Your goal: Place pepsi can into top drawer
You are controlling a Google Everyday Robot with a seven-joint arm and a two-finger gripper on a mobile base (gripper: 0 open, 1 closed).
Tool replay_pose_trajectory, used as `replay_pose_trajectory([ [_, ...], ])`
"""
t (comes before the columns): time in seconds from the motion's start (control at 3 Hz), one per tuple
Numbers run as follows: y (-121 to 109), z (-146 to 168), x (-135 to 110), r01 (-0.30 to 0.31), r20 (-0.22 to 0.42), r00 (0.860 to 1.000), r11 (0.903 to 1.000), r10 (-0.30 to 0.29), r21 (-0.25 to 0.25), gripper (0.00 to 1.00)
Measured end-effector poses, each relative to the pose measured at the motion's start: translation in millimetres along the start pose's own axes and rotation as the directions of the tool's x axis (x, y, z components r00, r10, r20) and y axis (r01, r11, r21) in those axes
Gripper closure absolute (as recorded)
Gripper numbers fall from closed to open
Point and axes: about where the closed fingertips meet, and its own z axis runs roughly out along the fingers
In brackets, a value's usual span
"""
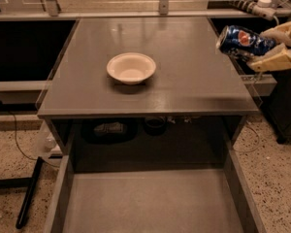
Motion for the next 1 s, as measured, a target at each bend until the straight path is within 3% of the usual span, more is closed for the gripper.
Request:
replay_pose_trajectory([
  [0.67, 112.7, -44.6, 24.4, 0.014, -0.053, 0.999, 0.9998, -0.013, 0.013, 1.00],
  [1.0, 179.0, -22.2, 42.1, 0.020, -0.095, 0.995, 0.9980, -0.026, -0.060, 1.00],
])
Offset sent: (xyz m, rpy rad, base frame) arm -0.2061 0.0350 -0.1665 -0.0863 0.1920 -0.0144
